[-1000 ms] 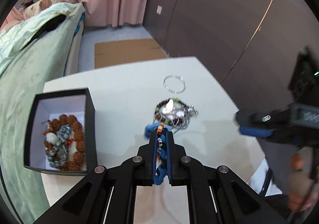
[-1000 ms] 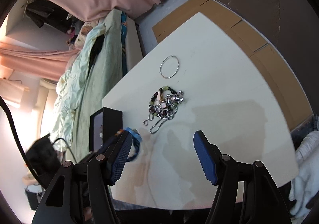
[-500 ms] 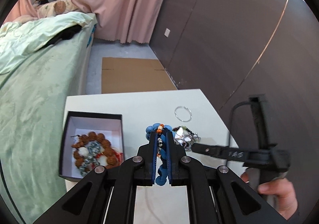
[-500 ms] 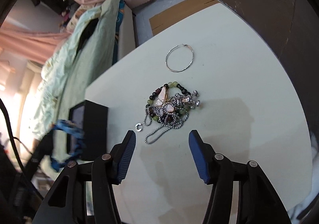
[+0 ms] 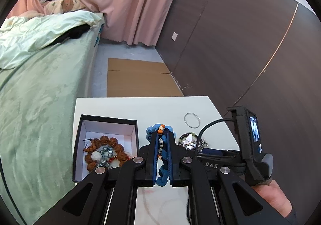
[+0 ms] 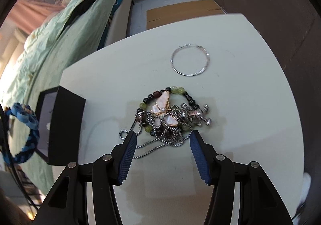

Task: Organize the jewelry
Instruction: 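Lift the blue braided piece with the left gripper while the right gripper approaches the silver chains, then drop the blue piece into the black box with the left gripper while the right lifts the silver chains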

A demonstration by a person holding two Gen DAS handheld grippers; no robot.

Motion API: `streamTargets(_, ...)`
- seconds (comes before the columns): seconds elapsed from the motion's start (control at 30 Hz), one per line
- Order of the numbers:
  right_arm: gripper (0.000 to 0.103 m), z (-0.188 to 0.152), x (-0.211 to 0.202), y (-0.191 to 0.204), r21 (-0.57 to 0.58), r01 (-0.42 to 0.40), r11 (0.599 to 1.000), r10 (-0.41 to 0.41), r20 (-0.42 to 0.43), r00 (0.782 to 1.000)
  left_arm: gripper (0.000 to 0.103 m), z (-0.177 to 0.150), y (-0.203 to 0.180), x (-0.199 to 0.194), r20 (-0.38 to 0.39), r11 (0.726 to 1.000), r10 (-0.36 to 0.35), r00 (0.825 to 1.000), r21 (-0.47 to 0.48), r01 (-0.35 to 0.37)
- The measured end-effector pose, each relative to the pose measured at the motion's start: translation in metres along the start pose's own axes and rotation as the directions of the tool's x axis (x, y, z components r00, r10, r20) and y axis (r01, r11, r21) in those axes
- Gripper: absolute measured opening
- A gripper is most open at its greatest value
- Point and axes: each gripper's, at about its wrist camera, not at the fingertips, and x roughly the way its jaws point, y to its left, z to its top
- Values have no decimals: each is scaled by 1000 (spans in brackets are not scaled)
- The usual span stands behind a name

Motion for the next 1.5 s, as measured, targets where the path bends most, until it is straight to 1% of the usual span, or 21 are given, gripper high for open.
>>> streamTargets(0.07,54,-3,0,7,-50,51,997,-51,2,999,8,1,2,-1,3,1000,2,1000,-5,-2)
streamTargets(0.1,46,-2,1,8,-73,86,994,-86,4,996,8,1,3,-2,5,1000,3,1000,-8,-3)
streamTargets(0.13,34,-3,0,9,-88,111,990,-111,6,994,8,2,5,-3,7,1000,3,1000,-13,-3)
streamTargets(0.17,28,-4,-1,7,-92,100,991,-100,5,995,8,2,6,-4,9,1000,4,1000,-16,-4)
streamTargets(0.2,13,-3,-1,5,-86,85,993,-86,-2,996,8,3,8,-5,12,1000,6,1000,-22,-6)
streamTargets(0.23,12,-3,-3,0,-71,61,996,-62,-8,998,8,3,9,-6,14,1000,7,1000,-26,-6)
streamTargets(0.37,7,-6,-11,-12,-32,10,999,-10,-12,1000,8,3,15,-8,17,999,10,1000,-44,-9)
streamTargets(0.43,7,-8,-18,-14,-15,-14,1000,14,3,1000,8,4,18,-12,23,999,11,1000,-52,-9)
streamTargets(0.57,7,-10,-36,-17,23,-88,996,87,49,995,8,5,27,-19,37,997,14,999,-72,-11)
streamTargets(0.63,7,-11,-49,-18,37,-126,991,123,82,989,8,5,33,-22,42,996,18,999,-89,-15)
streamTargets(0.83,7,-9,-88,-5,20,-184,983,177,185,967,8,8,47,-22,36,992,23,999,-123,-18)
streamTargets(0.97,7,-4,-113,7,3,-203,979,196,240,951,8,8,53,-17,7,989,12,1000,-144,-11)
streamTargets(1.0,7,-3,-123,10,-2,-212,977,205,261,943,9,8,54,-14,-10,988,6,1000,-151,-7)
streamTargets(1.07,7,4,-132,19,-14,-217,976,212,281,936,12,9,58,-10,-32,985,-15,999,-174,9)
streamTargets(1.13,7,8,-140,26,-29,-222,975,221,294,930,19,11,62,-10,-29,978,-50,998,-205,43)
streamTargets(1.17,7,10,-145,30,-37,-220,975,221,302,927,32,12,64,-11,-25,974,-63,998,-219,56)
streamTargets(1.23,7,15,-156,40,-50,-217,975,221,321,921,77,13,66,-17,2,970,-70,998,-233,68)
streamTargets(1.27,7,17,-160,42,-56,-218,974,224,327,918,84,14,66,-20,20,970,-66,998,-233,69)
streamTargets(1.3,7,21,-166,47,-64,-217,974,226,336,915,88,14,66,-26,47,971,-66,997,-229,75)
streamTargets(1.37,7,25,-182,58,-86,-205,975,222,363,905,88,16,66,-31,59,971,-66,996,-227,77)
streamTargets(1.5,7,32,-216,76,-121,-191,974,224,421,879,88,17,74,-38,72,965,-71,995,-249,87)
